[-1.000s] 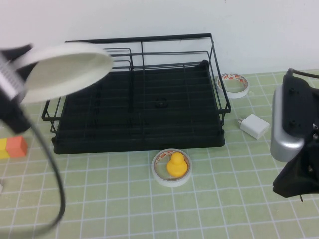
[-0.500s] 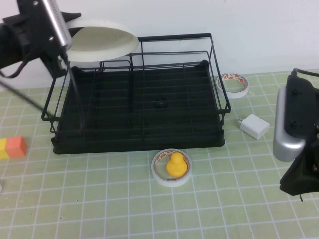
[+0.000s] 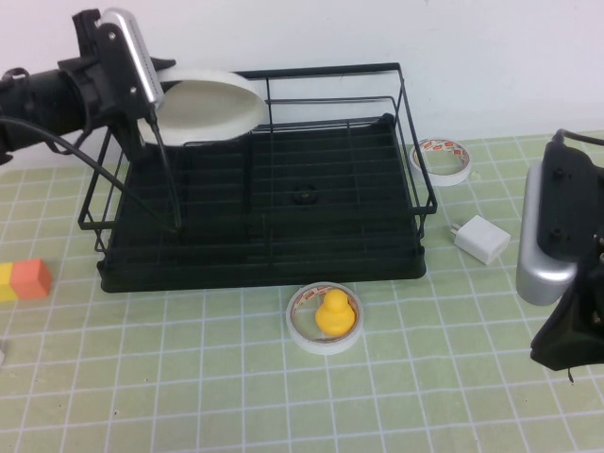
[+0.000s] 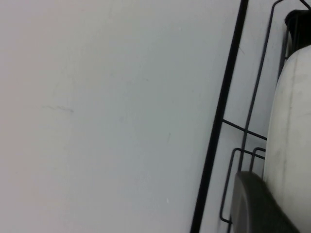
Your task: Place plate on rack
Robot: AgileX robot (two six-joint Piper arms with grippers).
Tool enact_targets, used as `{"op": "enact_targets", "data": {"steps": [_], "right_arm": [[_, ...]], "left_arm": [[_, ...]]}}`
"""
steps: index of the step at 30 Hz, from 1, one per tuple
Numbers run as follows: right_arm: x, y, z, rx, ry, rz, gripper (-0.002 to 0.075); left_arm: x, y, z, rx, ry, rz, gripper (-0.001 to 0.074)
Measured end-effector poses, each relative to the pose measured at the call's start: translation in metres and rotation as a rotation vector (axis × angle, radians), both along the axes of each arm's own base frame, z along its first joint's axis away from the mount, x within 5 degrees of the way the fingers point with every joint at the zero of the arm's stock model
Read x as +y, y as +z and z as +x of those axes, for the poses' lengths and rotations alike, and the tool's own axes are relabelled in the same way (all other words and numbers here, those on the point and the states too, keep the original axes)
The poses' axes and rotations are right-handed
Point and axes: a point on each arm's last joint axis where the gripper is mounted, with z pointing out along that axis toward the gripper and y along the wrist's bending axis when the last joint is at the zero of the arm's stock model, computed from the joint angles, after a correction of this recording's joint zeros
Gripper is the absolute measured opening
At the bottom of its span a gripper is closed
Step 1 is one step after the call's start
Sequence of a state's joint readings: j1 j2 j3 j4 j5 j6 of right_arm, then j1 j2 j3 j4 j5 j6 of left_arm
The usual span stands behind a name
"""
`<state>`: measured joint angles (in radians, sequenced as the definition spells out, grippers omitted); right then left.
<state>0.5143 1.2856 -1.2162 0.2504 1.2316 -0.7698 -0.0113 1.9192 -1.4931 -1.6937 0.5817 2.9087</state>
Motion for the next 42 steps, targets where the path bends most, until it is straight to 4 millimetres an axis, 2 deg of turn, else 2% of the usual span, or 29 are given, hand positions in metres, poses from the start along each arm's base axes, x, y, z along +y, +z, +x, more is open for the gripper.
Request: {"op": "enact_targets", "data": {"steps": [6, 12, 14, 17, 19, 22, 25, 28, 31, 33, 36, 39, 42], "right_arm": [[0.0, 0.0, 0.0, 0.0, 0.0, 0.0, 0.0004], [0.0, 0.0, 0.0, -0.001, 0.0, -0.001, 0.0003], [0.0, 0.0, 0.0, 0.002, -0.007, -0.001, 0.0003], [0.0, -0.001, 0.0, 0.006, -0.014, 0.0, 0.0003], [0.0, -0.001, 0.0, 0.007, -0.016, 0.0, 0.0003], [0.0, -0.001, 0.0, 0.006, -0.018, -0.002, 0.0003], [-0.002, -0.001, 0.001, 0.005, -0.037, -0.014, 0.0003], [-0.005, -0.002, 0.003, -0.004, -0.078, -0.051, 0.0002], [-0.012, 0.0, 0.004, -0.033, -0.135, -0.097, 0.0002], [-0.018, 0.002, 0.003, -0.062, -0.185, -0.126, 0.0002], [-0.029, 0.011, -0.003, -0.118, -0.257, -0.152, 0.0002], [-0.041, 0.017, -0.015, -0.161, -0.321, -0.154, 0.0002], [-0.052, 0.02, -0.033, -0.182, -0.379, -0.125, 0.0002]], "left_arm": [[-0.003, -0.013, 0.006, 0.036, 0.029, 0.009, 0.0081], [-0.019, -0.028, 0.009, 0.113, 0.013, -0.052, 0.0092], [-0.021, -0.031, 0.01, 0.131, 0.016, -0.065, 0.0145], [-0.024, -0.033, 0.01, 0.147, 0.016, -0.079, 0.03], [-0.024, -0.032, 0.009, 0.163, 0.021, -0.104, 0.0375], [-0.024, -0.025, 0.007, 0.164, 0.025, -0.126, 0.0398], [-0.023, -0.01, 0.002, 0.133, 0.029, -0.132, 0.0344], [-0.021, 0.018, -0.007, 0.094, 0.054, -0.16, 0.0251], [-0.017, 0.052, -0.022, 0.128, 0.119, -0.32, 0.0133], [-0.013, 0.074, -0.036, 0.207, 0.173, -0.515, 0.0059], [-0.008, 0.107, -0.065, 0.285, 0.223, -0.735, 0.0018], [-0.005, 0.131, -0.099, 0.311, 0.236, -0.787, 0.0006], [-0.004, 0.138, -0.132, 0.355, 0.242, -0.773, 0.0002]]}}
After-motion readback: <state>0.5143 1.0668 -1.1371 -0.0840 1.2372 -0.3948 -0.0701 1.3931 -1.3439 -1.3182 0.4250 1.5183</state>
